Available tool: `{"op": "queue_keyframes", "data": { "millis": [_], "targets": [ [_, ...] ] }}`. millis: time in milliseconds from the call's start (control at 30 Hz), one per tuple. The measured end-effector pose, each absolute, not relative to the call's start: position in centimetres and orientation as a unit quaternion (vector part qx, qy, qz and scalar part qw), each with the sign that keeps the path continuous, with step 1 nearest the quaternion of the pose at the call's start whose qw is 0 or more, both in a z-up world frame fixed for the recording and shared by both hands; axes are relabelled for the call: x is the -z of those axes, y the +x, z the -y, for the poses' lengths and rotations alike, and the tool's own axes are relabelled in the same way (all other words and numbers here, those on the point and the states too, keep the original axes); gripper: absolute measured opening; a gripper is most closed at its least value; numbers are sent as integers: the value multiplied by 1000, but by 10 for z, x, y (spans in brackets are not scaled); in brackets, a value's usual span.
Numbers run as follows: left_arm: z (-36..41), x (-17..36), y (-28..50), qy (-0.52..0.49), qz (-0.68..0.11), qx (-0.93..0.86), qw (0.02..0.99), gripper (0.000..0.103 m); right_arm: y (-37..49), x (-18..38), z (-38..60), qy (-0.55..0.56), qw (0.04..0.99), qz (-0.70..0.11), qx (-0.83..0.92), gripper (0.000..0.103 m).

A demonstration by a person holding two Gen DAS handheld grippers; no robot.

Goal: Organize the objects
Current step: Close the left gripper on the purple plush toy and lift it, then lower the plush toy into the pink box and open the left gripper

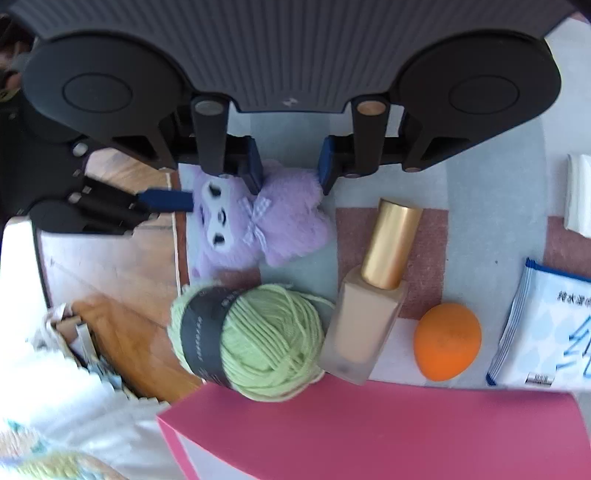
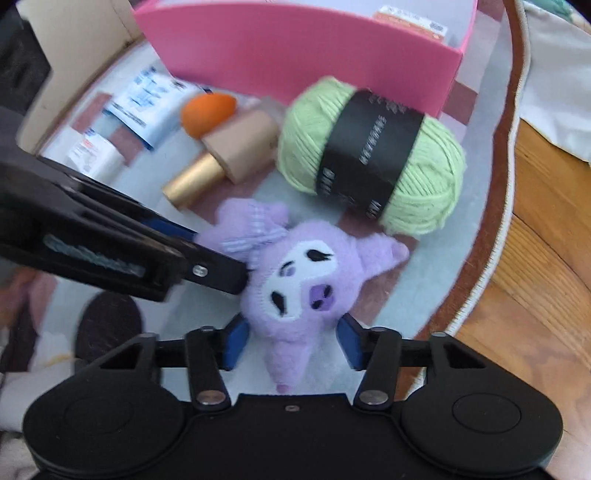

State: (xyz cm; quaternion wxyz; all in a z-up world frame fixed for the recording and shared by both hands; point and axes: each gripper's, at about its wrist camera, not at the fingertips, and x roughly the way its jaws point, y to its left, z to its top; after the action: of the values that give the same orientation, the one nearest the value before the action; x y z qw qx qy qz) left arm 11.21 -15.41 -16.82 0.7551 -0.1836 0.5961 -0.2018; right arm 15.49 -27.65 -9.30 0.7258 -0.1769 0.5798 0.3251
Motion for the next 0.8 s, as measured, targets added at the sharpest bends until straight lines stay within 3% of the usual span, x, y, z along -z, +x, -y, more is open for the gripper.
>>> {"op": "queue_keyframes", "data": {
  "millis": [567, 800],
  "targets": [
    [113, 34, 56, -103, -521, 262, 805, 26, 96, -13, 273, -154, 784, -491, -347, 53],
    [101, -19, 68, -99, -469, 244, 843, 26, 95, -60, 258, -153, 819, -425, -353, 53]
  ]
}}
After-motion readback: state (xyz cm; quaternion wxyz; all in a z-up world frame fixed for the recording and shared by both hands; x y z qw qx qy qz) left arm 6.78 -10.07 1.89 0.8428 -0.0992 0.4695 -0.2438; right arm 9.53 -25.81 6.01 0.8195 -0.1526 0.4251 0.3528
